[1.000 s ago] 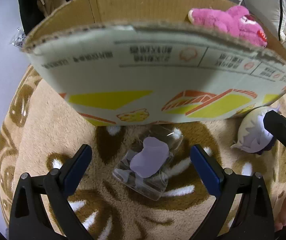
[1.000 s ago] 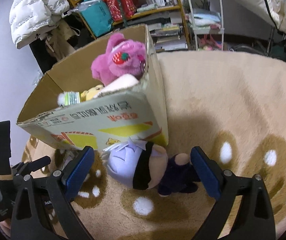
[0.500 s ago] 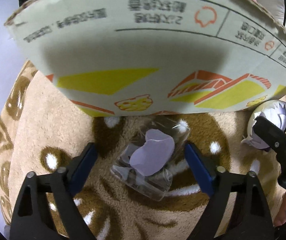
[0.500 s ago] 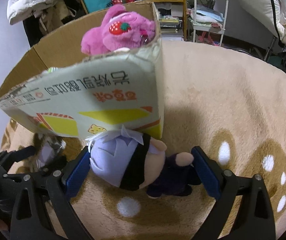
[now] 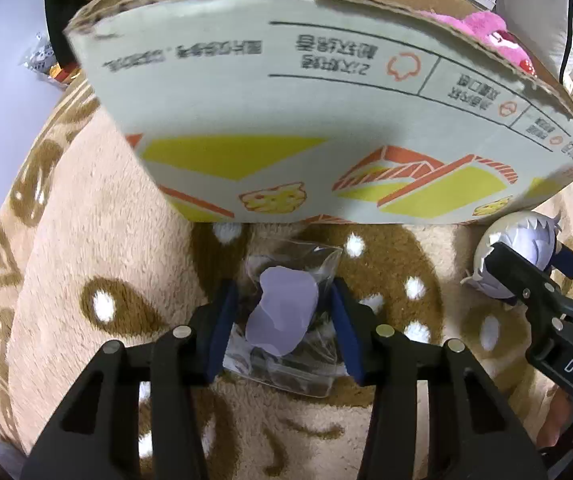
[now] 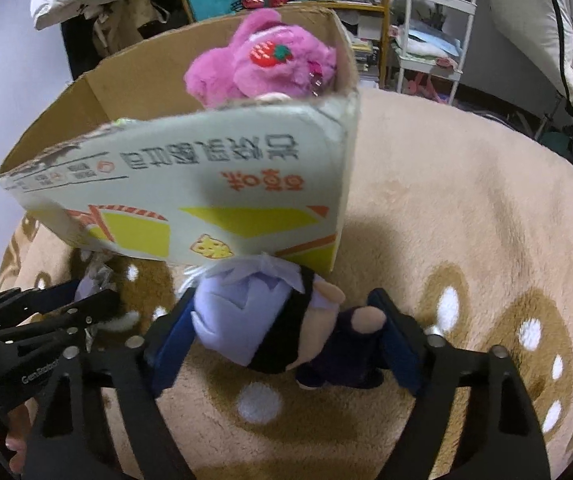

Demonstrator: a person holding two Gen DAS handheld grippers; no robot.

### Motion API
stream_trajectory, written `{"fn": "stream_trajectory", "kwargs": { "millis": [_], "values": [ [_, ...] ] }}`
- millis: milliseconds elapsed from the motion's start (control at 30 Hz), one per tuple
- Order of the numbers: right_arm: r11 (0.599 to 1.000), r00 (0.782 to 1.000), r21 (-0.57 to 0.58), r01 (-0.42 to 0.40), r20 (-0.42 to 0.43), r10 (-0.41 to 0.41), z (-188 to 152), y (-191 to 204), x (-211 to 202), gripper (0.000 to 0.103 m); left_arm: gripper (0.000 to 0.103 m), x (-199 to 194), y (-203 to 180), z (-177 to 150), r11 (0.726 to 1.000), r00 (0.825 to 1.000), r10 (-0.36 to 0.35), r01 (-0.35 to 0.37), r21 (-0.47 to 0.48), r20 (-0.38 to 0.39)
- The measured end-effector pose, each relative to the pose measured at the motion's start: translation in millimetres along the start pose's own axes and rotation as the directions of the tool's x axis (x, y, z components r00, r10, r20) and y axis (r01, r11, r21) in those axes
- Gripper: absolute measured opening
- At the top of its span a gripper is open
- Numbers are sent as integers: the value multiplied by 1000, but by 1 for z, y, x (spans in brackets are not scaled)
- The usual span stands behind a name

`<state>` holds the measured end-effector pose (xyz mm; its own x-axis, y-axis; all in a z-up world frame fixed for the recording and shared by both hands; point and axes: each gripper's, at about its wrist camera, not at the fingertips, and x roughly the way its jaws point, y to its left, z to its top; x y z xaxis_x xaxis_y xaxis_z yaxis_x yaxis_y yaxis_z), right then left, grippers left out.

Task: Organize soft objects
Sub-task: 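Close the left gripper on the clear bag while the right gripper grasps the doll, then lift the clear bag with the left tool while the right tool carries the doll over the box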

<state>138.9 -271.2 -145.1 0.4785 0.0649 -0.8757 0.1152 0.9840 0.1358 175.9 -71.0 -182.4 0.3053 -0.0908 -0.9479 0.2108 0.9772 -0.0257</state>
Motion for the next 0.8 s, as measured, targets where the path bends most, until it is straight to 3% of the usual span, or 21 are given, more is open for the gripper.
{"fn": "stream_trajectory", "kwargs": {
  "millis": [133,533,700,800],
  "values": [
    [1000,1000,1,-11,5,11,-2,0,-6,83,43,-4,10,-7,999,1000,-28,28,-34,-1],
    [999,996,-15,-51,75,52,-10,10,-45,82,44,-46,31,-28,995,996,34,-26,-97,87],
    [998,987,-49,-50,151,57,-12,13,-75,82,44,-81,21,-34,993,979,94,-81,-81,181],
    [996,977,-65,-55,203,68,-9,14,-92,82,44,-106,18,-34,993,958,107,-87,-85,267]
  ]
}}
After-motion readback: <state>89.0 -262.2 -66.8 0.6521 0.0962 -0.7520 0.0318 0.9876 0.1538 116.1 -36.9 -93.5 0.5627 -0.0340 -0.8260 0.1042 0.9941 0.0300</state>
